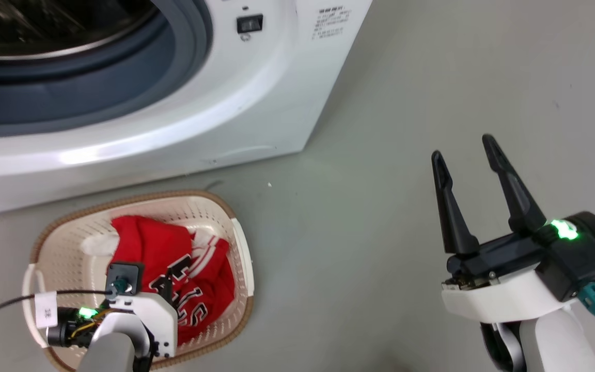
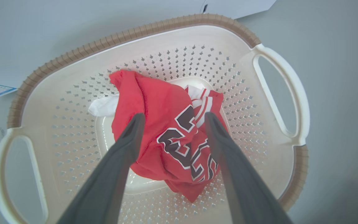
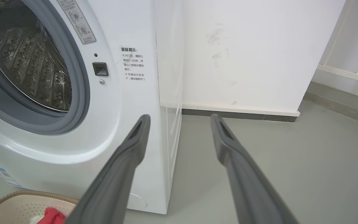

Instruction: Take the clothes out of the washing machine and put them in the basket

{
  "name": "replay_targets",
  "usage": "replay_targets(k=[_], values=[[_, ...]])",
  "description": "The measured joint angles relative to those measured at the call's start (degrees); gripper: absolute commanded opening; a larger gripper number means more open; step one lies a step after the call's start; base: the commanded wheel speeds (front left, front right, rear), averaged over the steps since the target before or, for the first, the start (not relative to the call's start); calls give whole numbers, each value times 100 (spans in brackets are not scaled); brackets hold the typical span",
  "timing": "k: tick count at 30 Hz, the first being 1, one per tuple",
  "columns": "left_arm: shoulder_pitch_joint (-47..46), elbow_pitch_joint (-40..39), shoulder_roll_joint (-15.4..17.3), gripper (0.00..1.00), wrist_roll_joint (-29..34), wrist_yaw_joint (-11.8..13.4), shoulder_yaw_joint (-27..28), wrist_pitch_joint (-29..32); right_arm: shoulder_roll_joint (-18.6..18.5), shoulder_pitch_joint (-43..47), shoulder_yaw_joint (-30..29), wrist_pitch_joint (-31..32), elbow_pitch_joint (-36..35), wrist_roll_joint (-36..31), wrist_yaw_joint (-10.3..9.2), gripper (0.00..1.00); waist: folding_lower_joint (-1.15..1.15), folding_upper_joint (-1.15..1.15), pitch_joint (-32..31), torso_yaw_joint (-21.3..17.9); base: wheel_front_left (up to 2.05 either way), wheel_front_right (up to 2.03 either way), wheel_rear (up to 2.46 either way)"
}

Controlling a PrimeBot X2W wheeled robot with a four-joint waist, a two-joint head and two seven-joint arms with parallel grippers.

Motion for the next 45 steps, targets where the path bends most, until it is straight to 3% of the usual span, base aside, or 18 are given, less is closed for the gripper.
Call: replay_targets(k=[15,31,45], values=[[1301,-2262,-269,100,-99,213,464,-7,-1,699,-36,0,225,-252,0,100,0,0,-1350,459,0,0,0],[2525,-4718,-743,100,113,466,1145,-7,-2,1260,-171,0,337,-312,0,100,-1,0,-2315,802,0,0,0],[3327,-6155,-887,100,365,489,1071,-7,-2,1633,-510,0,311,-214,0,100,-1,0,-2797,964,0,0,0]])
